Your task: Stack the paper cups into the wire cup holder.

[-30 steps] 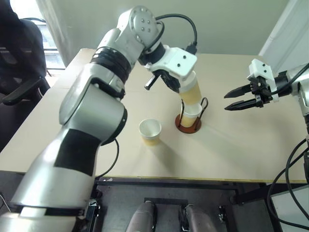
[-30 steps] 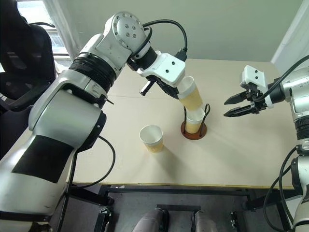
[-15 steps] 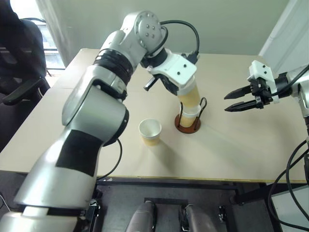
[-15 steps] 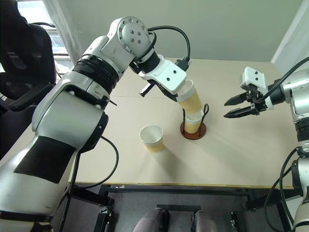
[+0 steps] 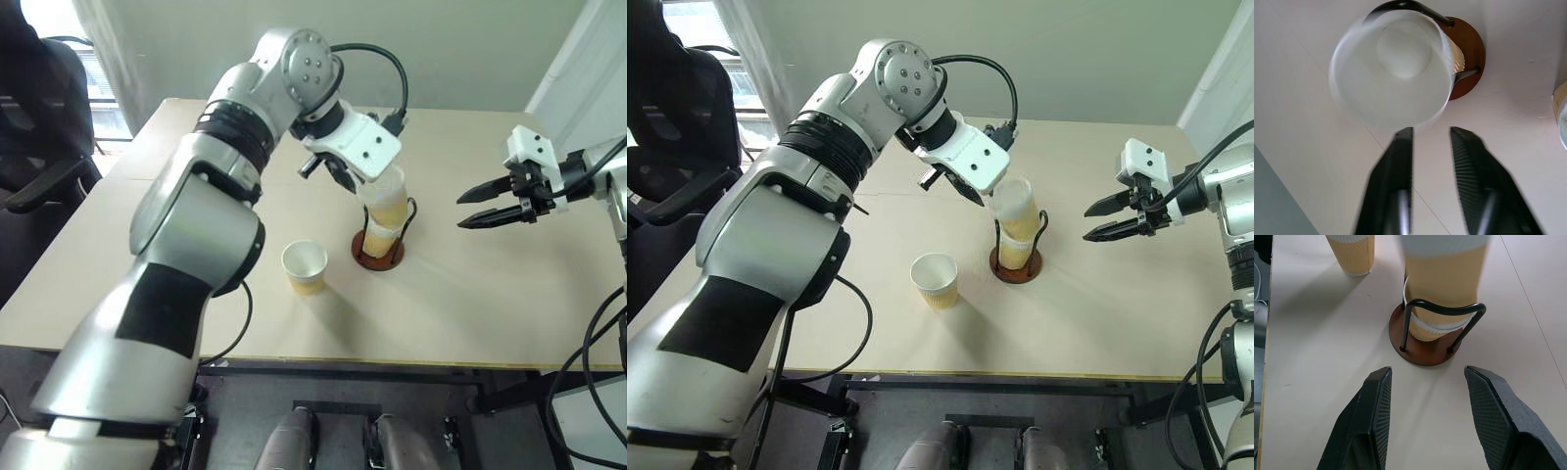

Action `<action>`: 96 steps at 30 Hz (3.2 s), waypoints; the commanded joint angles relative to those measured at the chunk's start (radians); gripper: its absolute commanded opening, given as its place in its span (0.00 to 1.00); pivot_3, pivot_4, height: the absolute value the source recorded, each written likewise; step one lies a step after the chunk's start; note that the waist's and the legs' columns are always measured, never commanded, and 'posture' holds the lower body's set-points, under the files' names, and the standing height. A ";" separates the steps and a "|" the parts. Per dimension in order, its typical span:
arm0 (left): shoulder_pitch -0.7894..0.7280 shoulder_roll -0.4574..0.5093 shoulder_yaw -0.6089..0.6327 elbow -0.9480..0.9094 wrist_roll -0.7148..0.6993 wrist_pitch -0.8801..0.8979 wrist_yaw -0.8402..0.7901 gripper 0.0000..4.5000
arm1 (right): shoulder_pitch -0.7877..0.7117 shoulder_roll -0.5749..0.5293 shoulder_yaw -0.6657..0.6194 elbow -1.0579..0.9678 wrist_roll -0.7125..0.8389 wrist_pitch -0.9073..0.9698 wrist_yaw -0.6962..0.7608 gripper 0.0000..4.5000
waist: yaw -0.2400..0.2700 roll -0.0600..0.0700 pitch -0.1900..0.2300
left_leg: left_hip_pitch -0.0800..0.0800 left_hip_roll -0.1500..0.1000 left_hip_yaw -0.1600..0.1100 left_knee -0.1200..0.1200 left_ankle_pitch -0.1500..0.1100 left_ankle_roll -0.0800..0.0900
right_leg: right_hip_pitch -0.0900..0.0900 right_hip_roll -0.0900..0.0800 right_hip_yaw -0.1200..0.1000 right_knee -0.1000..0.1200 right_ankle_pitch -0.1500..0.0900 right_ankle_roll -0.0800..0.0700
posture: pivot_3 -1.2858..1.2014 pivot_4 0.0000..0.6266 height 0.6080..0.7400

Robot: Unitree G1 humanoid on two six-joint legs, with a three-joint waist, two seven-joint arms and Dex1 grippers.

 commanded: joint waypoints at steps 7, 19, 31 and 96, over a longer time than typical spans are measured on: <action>-0.030 -0.006 0.024 -0.007 0.027 -0.017 0.027 1.00 | -0.013 -0.032 -0.041 -0.023 -0.005 -0.005 0.004 0.52 | 0.000 0.000 0.000 | 0.000 0.000 0.000 0.000 0.000 0.000 | 0.000 0.000 0.000 0.000 0.000 0.000 | 0.52 0.24 1.00; -0.032 -0.004 0.050 -0.007 0.016 -0.013 0.040 1.00 | -0.015 -0.035 -0.041 -0.021 -0.011 -0.004 0.004 0.52 | 0.000 0.000 0.000 | 0.000 0.000 0.000 0.000 0.000 0.000 | 0.000 0.000 0.000 0.000 0.000 0.000 | 0.52 0.24 1.00; -0.013 0.189 -0.024 -0.035 -0.131 -0.147 -0.140 1.00 | 0.063 -0.106 -0.006 -0.165 0.063 0.074 0.004 0.52 | 0.000 0.000 0.000 | 0.000 0.000 0.000 0.000 0.000 0.000 | 0.000 0.000 0.000 0.000 -0.001 0.001 | 0.52 0.24 1.00; 0.222 0.555 -0.728 -0.731 -0.574 -0.038 -0.140 0.80 | -0.007 -0.079 0.085 -0.109 0.095 0.053 0.004 0.52 | -0.003 0.001 0.000 | -0.004 -0.001 -0.004 0.000 0.004 -0.005 | -0.001 0.000 -0.001 0.000 -0.002 -0.008 | 0.52 0.24 1.00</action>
